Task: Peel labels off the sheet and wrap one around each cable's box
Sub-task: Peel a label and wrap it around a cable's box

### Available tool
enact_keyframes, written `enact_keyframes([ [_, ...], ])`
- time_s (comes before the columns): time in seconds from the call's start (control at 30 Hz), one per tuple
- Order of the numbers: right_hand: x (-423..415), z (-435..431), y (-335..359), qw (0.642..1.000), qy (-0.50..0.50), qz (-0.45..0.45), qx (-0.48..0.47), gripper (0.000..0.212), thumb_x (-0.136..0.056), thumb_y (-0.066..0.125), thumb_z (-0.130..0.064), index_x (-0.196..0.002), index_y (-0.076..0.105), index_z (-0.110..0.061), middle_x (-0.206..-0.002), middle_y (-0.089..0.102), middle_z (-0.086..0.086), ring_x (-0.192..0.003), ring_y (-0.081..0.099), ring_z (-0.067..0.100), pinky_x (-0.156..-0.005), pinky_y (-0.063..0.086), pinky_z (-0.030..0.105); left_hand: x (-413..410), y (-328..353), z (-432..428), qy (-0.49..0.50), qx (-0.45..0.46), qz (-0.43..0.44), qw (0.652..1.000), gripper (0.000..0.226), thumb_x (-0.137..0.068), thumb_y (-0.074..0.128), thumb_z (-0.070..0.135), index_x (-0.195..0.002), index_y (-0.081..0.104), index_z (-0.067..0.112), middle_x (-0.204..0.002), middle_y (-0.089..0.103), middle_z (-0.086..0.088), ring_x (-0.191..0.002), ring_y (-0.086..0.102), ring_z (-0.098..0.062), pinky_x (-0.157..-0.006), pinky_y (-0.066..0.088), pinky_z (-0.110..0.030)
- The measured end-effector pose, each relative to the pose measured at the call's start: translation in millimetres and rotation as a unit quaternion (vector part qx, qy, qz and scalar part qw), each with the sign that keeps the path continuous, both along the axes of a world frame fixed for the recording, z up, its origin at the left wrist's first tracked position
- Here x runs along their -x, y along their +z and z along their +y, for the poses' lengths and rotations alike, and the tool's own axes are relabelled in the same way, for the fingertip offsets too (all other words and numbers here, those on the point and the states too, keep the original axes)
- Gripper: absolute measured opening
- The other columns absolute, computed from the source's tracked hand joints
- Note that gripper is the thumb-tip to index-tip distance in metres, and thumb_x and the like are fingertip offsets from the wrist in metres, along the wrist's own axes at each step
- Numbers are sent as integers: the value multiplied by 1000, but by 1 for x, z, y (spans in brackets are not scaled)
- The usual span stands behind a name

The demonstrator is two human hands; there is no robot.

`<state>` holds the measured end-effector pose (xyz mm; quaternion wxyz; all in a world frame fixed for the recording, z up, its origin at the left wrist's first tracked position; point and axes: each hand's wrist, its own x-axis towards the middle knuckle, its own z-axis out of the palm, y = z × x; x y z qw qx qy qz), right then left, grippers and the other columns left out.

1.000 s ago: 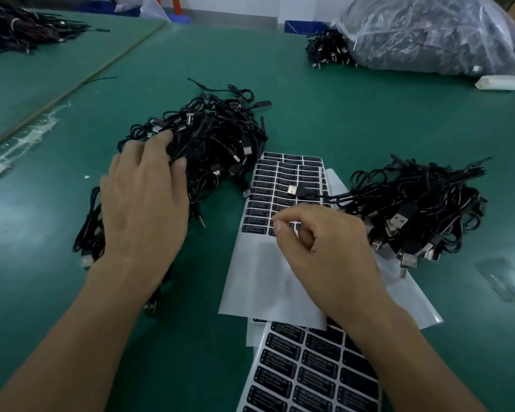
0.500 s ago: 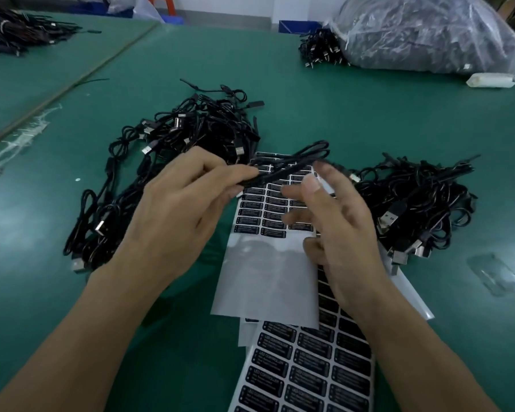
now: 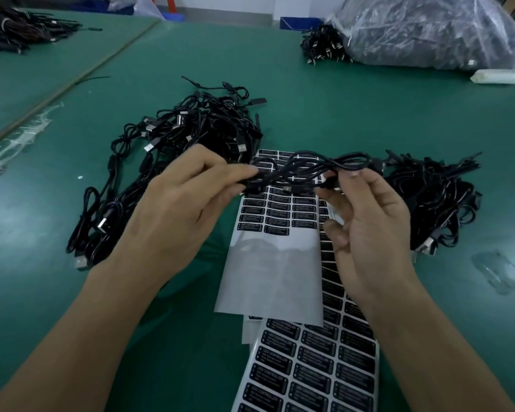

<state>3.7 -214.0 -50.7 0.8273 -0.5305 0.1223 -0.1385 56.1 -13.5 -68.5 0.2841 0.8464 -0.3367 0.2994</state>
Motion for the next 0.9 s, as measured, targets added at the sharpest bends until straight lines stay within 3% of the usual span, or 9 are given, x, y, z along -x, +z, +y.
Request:
enact_keyframes([
  [0.23, 2, -6, 5, 994, -15, -102, -36, 21, -101, 56, -17, -83, 63, -27, -100, 66, 1, -93, 70, 17, -47, 42, 21, 0, 2, 8, 189, 70, -12, 979, 26, -102, 56, 9, -125, 67, 2, -101, 59, -14, -88, 45, -9, -81, 35, -8],
  [0.33, 4, -7, 6, 990, 35, -118, -67, 15, -101, 54, -17, -90, 62, -22, -89, 71, -3, -78, 71, 15, -43, 42, 19, 2, 2, 13, 279, 42, 51, 958, 32, -103, 53, 13, -133, 61, 7, -112, 58, -17, -98, 55, -31, -83, 47, -38],
  [0.4, 4, -5, 7, 989, 59, -109, -82, 14, -97, 56, -19, -87, 65, -23, -84, 72, -4, -73, 71, 14, -42, 42, 18, 1, 2, 13, 329, 0, 85, 941, 37, -101, 53, 13, -138, 56, 11, -120, 57, -19, -107, 54, -43, -85, 46, -54],
  [0.53, 4, -2, 6, 988, 70, -80, -109, 20, -88, 60, -23, -72, 71, -30, -82, 72, -5, -66, 69, 12, -43, 42, 17, 3, 6, 8, 400, -28, 100, 911, 58, -94, 63, 10, -149, 42, 13, -137, 47, -19, -120, 45, -45, -97, 37, -57],
  [0.6, 3, -4, 5, 985, 71, -77, -134, 22, -86, 61, -23, -68, 71, -31, -82, 73, -6, -66, 69, 12, -43, 42, 17, 6, 10, 7, 382, -10, 56, 922, 55, -92, 63, 7, -145, 48, 13, -133, 51, -18, -117, 47, -42, -94, 39, -52],
  [0.67, 2, -6, 4, 981, 85, -82, -152, 22, -86, 61, -22, -69, 70, -31, -84, 74, -6, -68, 70, 12, -44, 43, 17, 10, 13, 2, 313, 32, 22, 949, 35, -96, 60, 11, -131, 62, 14, -114, 65, -7, -99, 59, -28, -84, 46, -40],
  [0.77, 1, -6, 0, 981, 133, -84, -118, 19, -86, 61, -21, -73, 70, -31, -85, 74, -5, -69, 71, 12, -45, 45, 17, 14, 15, -13, 172, 134, 148, 965, 20, -101, 55, 36, -103, 72, 26, -81, 70, 21, -69, 67, 1, -70, 56, -22],
  [0.83, 1, -4, -3, 980, 170, -83, -64, 15, -87, 61, -18, -79, 70, -27, -84, 74, -2, -69, 70, 14, -47, 46, 19, 16, 12, -22, 94, 263, 290, 915, 35, -103, 47, 49, -95, 72, 26, -74, 75, 8, -70, 72, -6, -61, 58, -20],
  [0.9, 0, -3, -6, 976, 197, -88, 6, 17, -89, 63, -14, -81, 70, -26, -83, 72, 1, -69, 69, 16, -51, 47, 21, 12, 15, -22, 54, 411, 388, 823, 44, -104, 45, 48, -99, 73, 15, -80, 77, -5, -74, 76, -20, -61, 60, -25],
])
